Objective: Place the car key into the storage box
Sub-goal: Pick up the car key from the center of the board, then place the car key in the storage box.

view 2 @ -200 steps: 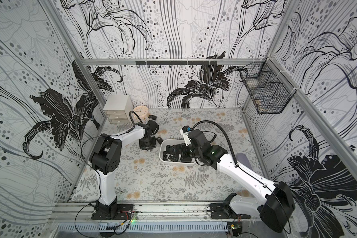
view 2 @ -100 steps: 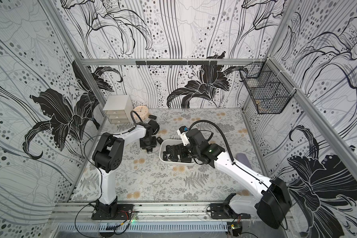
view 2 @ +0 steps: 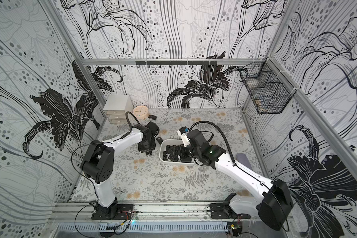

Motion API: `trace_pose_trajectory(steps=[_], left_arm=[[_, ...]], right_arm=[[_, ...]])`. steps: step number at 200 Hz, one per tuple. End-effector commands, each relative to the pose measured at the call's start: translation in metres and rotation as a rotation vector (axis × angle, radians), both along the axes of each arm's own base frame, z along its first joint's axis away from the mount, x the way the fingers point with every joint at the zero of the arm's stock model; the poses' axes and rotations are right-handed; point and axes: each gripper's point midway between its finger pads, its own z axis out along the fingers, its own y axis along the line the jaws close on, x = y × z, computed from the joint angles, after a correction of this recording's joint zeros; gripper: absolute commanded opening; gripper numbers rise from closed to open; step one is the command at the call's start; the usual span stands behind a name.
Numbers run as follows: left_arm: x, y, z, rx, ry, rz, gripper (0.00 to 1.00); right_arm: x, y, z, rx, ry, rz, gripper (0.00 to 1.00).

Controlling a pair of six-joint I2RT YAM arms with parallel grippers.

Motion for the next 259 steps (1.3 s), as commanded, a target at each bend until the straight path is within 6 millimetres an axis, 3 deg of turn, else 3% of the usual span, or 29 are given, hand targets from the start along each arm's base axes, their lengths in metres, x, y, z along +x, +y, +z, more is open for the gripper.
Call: trace_pose_trajectory(steps=[1, 47, 99, 150, 189, 231, 259], left_arm=[[-0.004, -0.012, 0.031, 0.000, -0.055, 0.040, 0.31], [0.000, -0.074, 0.057, -0.036, -0.109, -0.032, 0.32], [0.017, -0.139, 0.038, -0.077, -0.097, -0.117, 0.32], [0.025, -0.171, 0.012, -0.100, -0.072, -0.156, 0.32], [0.030, -0.179, -0.003, -0.083, -0.054, -0.174, 0.32], [0.030, -0.188, -0.006, -0.097, -0.046, -0.185, 0.32], [0.026, -0.206, -0.005, -0.135, -0.050, -0.196, 0.32]], right_arm=[[-0.007, -0.004, 0.005, 0.028, -0.018, 0.005, 1.00], [-0.020, -0.020, 0.001, 0.027, -0.030, -0.019, 1.00], [-0.030, -0.046, -0.002, 0.004, -0.054, -0.079, 1.00], [-0.035, -0.057, -0.004, -0.005, -0.054, -0.108, 1.00], [-0.035, -0.058, -0.004, -0.010, -0.056, -0.110, 1.00], [-0.035, -0.058, -0.006, -0.018, -0.055, -0.104, 1.00], [-0.035, -0.057, -0.005, -0.019, -0.057, -0.102, 1.00]])
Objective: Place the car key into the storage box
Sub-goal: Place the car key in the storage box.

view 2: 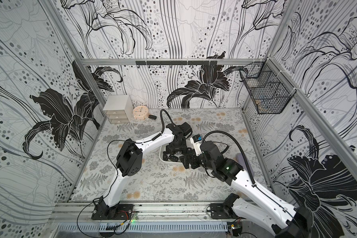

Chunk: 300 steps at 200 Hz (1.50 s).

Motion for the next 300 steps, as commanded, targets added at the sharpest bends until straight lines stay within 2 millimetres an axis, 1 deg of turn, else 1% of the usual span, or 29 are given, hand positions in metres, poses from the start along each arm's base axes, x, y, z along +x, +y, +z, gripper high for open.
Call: trace_pose_trajectory(steps=[1, 36, 52, 106, 129, 153, 163, 174, 185, 201, 211, 236, 259, 278, 300], left_arm=[[-0.003, -0.023, 0.004, -0.049, -0.008, -0.019, 0.32], [-0.009, -0.044, 0.003, -0.075, -0.007, -0.036, 0.32], [-0.011, -0.054, 0.003, -0.088, -0.010, -0.046, 0.32], [-0.021, -0.083, -0.007, -0.135, -0.002, -0.082, 0.33], [-0.022, -0.085, -0.013, -0.132, 0.005, -0.083, 0.34], [-0.022, -0.083, -0.018, -0.119, 0.013, -0.080, 0.35], [-0.022, -0.083, -0.019, -0.116, 0.015, -0.080, 0.38], [-0.022, -0.083, -0.019, -0.117, 0.016, -0.081, 0.45], [-0.022, -0.083, -0.019, -0.116, 0.015, -0.080, 0.46], [-0.022, -0.083, -0.014, -0.122, 0.007, -0.083, 0.56], [-0.021, -0.083, -0.009, -0.129, 0.001, -0.081, 0.60], [-0.020, -0.083, 0.004, -0.140, -0.019, -0.085, 0.61], [-0.019, -0.080, 0.021, -0.151, -0.044, -0.087, 0.63], [-0.018, -0.072, 0.034, -0.145, -0.068, -0.078, 0.64], [-0.015, -0.055, 0.048, -0.136, -0.093, -0.053, 0.67]], right_arm=[[-0.001, -0.003, -0.006, -0.020, 0.007, -0.006, 1.00], [-0.002, -0.007, -0.005, -0.023, 0.000, -0.018, 1.00], [-0.003, -0.013, -0.006, -0.026, 0.004, -0.042, 1.00], [-0.014, -0.033, -0.014, -0.007, 0.022, -0.118, 1.00], [-0.015, -0.036, -0.016, -0.006, 0.026, -0.126, 1.00], [-0.015, -0.036, -0.016, -0.007, 0.028, -0.125, 1.00], [-0.015, -0.035, -0.017, -0.009, 0.031, -0.124, 1.00], [-0.015, -0.035, -0.018, -0.010, 0.032, -0.122, 1.00], [-0.015, -0.035, -0.017, -0.009, 0.032, -0.122, 1.00], [-0.015, -0.034, -0.018, -0.010, 0.035, -0.120, 1.00], [-0.015, -0.034, -0.018, -0.010, 0.036, -0.120, 1.00], [-0.015, -0.034, -0.017, -0.006, 0.033, -0.120, 1.00], [-0.014, -0.033, -0.015, -0.003, 0.029, -0.120, 1.00], [-0.013, -0.030, -0.013, 0.001, 0.027, -0.112, 1.00], [-0.011, -0.026, -0.010, 0.009, 0.023, -0.101, 1.00]])
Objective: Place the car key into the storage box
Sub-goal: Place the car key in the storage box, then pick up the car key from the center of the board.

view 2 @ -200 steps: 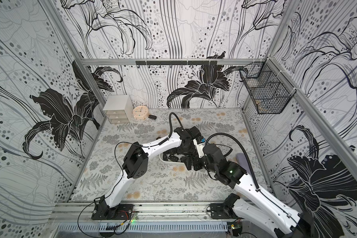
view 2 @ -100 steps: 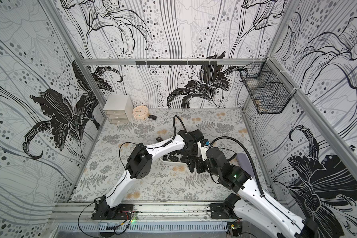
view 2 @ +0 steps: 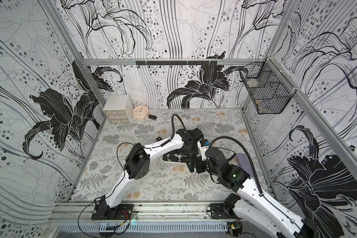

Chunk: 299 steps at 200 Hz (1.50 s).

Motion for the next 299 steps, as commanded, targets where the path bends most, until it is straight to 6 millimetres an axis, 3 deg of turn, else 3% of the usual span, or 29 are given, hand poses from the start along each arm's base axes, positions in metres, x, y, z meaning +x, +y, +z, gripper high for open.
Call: trace_pose_trajectory(steps=[1, 62, 85, 90, 132, 184, 209, 263, 299], left_arm=[[0.008, 0.018, 0.043, -0.017, -0.080, 0.031, 0.67], [0.013, 0.073, 0.070, 0.038, -0.136, 0.120, 0.78], [0.019, 0.096, 0.075, 0.059, -0.146, 0.157, 0.92], [0.020, 0.101, 0.075, 0.065, -0.149, 0.167, 1.00], [0.039, 0.142, 0.075, 0.091, -0.162, 0.265, 0.99], [0.068, 0.185, 0.048, 0.051, -0.117, 0.426, 1.00], [0.080, 0.200, 0.029, 0.070, -0.071, 0.477, 0.91], [0.100, 0.212, -0.002, 0.112, -0.010, 0.526, 0.83], [0.101, 0.222, -0.022, 0.140, 0.033, 0.559, 0.79]], right_arm=[[0.003, 0.005, 0.006, 0.018, -0.009, 0.004, 1.00], [0.012, 0.023, 0.015, 0.048, -0.029, 0.050, 1.00], [0.017, 0.031, 0.018, 0.055, -0.034, 0.063, 1.00], [0.019, 0.033, 0.018, 0.056, -0.032, 0.064, 1.00], [0.037, 0.050, 0.017, 0.045, -0.030, 0.071, 1.00], [0.064, 0.071, 0.021, 0.015, -0.022, 0.065, 1.00], [0.073, 0.079, 0.020, 0.007, -0.013, 0.063, 1.00], [0.084, 0.086, 0.017, -0.015, -0.007, 0.054, 1.00], [0.087, 0.087, 0.015, -0.020, -0.002, 0.049, 1.00]])
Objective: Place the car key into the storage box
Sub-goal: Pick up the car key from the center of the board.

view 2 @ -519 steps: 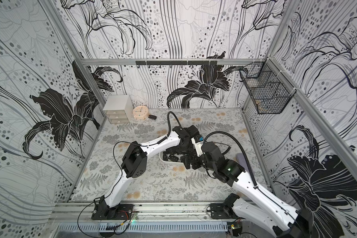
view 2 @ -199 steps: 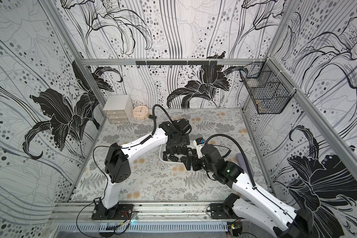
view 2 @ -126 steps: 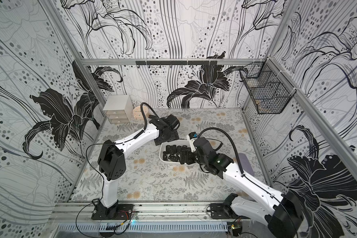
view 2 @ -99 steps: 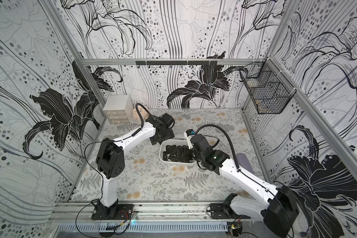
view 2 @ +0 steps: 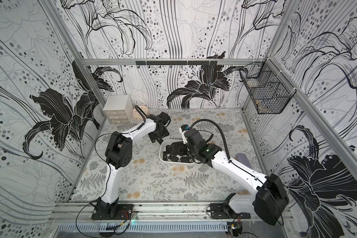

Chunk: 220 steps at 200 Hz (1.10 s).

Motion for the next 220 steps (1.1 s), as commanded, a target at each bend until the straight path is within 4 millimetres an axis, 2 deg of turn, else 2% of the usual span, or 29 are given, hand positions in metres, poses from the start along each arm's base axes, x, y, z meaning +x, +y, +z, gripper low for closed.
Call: trace_pose_trajectory(steps=[1, 60, 103, 170, 220], left_arm=[[0.002, 0.007, -0.002, -0.001, 0.014, 0.039, 0.79], [0.007, 0.007, -0.025, -0.016, 0.042, 0.059, 0.78], [0.001, 0.009, -0.042, -0.008, 0.084, 0.068, 0.71], [-0.001, 0.028, -0.024, 0.030, 0.038, 0.074, 0.32], [-0.008, 0.047, 0.005, 0.068, -0.015, 0.057, 0.28]], right_arm=[[0.007, 0.003, 0.010, -0.005, -0.037, -0.004, 1.00], [0.008, 0.006, 0.008, -0.003, -0.027, 0.005, 1.00], [0.005, 0.009, 0.006, 0.004, -0.015, 0.024, 1.00], [0.004, 0.014, 0.005, 0.017, 0.000, 0.039, 1.00], [0.001, 0.013, 0.004, 0.024, 0.007, 0.045, 1.00]])
